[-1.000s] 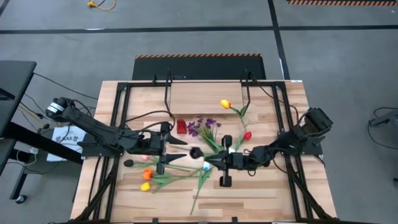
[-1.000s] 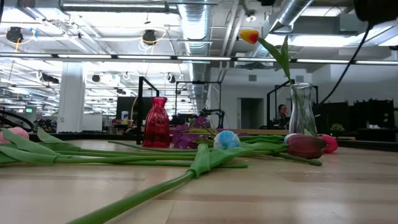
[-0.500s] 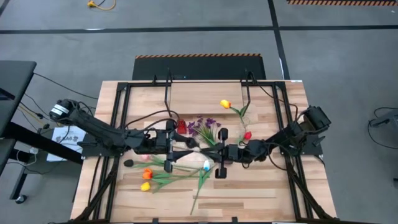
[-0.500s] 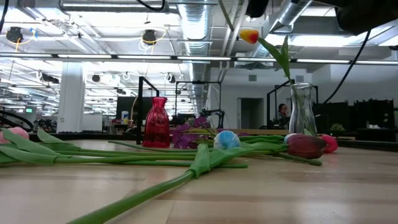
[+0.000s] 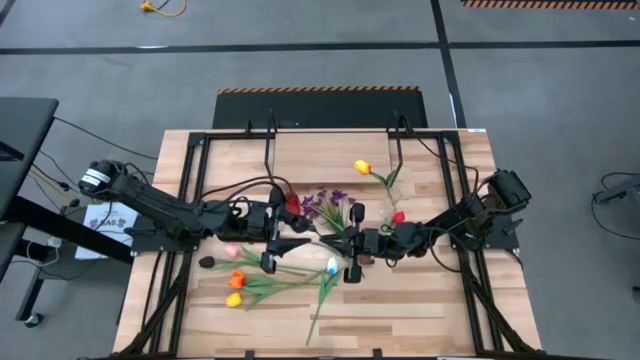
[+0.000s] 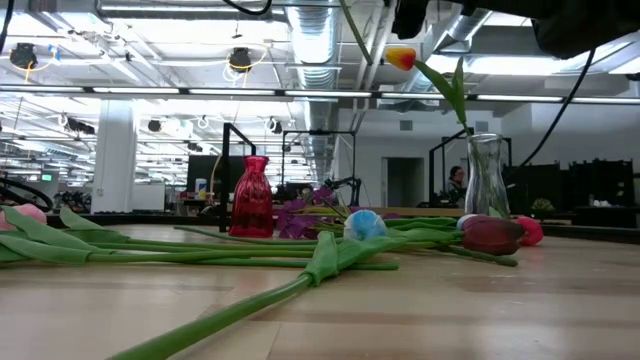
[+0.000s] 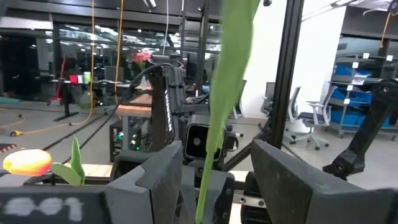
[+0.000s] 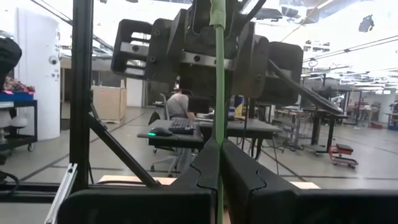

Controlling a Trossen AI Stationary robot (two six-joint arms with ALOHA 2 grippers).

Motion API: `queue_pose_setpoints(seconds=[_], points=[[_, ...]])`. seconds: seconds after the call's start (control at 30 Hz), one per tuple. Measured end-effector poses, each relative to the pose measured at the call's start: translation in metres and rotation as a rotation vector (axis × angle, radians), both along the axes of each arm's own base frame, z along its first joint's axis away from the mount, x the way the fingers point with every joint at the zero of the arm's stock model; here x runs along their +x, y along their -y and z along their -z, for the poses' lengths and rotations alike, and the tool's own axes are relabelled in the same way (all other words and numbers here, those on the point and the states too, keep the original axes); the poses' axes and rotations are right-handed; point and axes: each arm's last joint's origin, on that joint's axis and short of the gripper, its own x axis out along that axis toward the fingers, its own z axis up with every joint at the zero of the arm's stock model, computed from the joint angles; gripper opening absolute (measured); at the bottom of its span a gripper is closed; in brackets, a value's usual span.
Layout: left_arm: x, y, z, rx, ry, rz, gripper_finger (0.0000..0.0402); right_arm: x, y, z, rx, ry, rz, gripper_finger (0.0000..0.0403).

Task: Pick and place flowers into a vace then onto a shelf
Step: Put the right black flower into the transparent vase

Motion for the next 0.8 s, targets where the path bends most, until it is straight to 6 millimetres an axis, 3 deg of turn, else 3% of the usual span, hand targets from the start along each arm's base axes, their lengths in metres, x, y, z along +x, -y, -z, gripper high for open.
queue_pose_setpoints(seconds=[0.8], points=[[0.004, -0.015, -0.001, -0.023, 0.015, 0.050, 0.0182, 0.004, 0.007, 0.004, 0.023, -0.039, 0.013, 0.0000]])
